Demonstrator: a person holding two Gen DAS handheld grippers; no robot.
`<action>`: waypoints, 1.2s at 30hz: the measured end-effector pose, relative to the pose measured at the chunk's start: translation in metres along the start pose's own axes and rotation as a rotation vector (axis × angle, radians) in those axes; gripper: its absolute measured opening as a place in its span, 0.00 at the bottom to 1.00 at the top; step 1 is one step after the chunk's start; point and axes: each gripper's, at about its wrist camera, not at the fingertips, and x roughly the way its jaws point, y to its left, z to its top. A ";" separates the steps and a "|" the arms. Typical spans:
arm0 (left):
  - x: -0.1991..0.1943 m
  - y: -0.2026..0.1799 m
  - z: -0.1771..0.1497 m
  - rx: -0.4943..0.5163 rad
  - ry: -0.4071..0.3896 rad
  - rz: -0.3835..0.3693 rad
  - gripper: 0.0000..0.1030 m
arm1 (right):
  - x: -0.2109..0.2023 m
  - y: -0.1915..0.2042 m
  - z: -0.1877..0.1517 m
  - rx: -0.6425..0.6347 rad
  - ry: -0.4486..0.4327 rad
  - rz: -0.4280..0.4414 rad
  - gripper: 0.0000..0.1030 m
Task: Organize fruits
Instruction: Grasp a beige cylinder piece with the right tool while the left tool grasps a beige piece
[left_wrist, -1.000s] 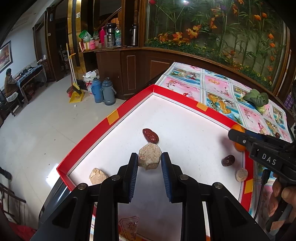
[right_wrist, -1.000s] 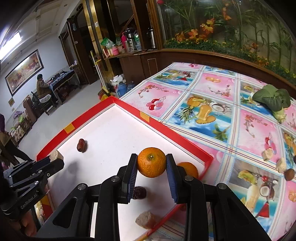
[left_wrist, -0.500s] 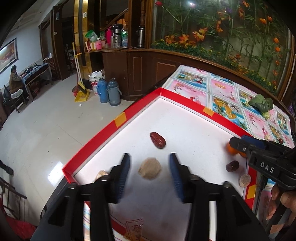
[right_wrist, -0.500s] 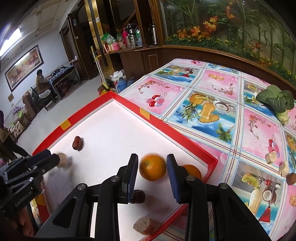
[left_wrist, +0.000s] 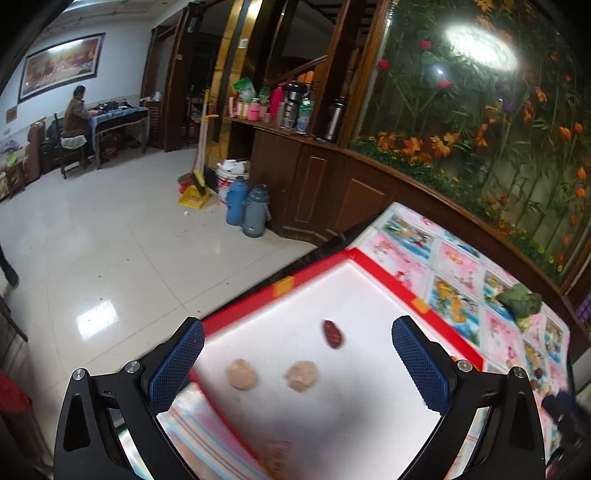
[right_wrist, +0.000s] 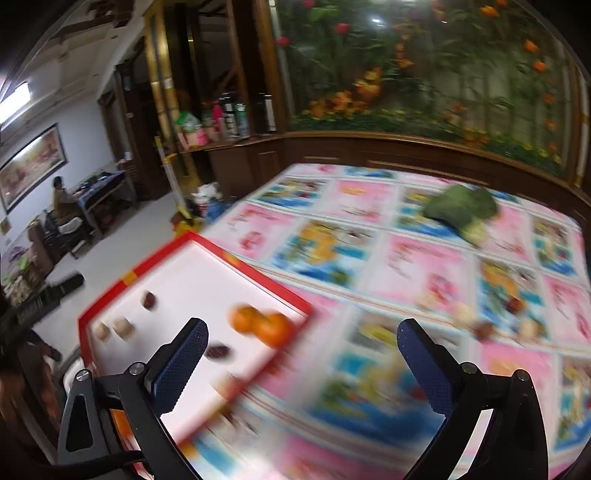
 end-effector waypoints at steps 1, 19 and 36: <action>0.000 -0.004 -0.001 0.008 0.001 -0.012 0.99 | -0.005 -0.012 -0.007 0.020 0.005 -0.020 1.00; 0.026 -0.184 -0.070 0.470 0.149 -0.291 0.99 | 0.022 -0.193 -0.043 0.305 0.107 -0.194 0.58; 0.167 -0.325 -0.088 0.656 0.277 -0.257 0.68 | 0.054 -0.206 -0.020 0.278 0.105 -0.223 0.26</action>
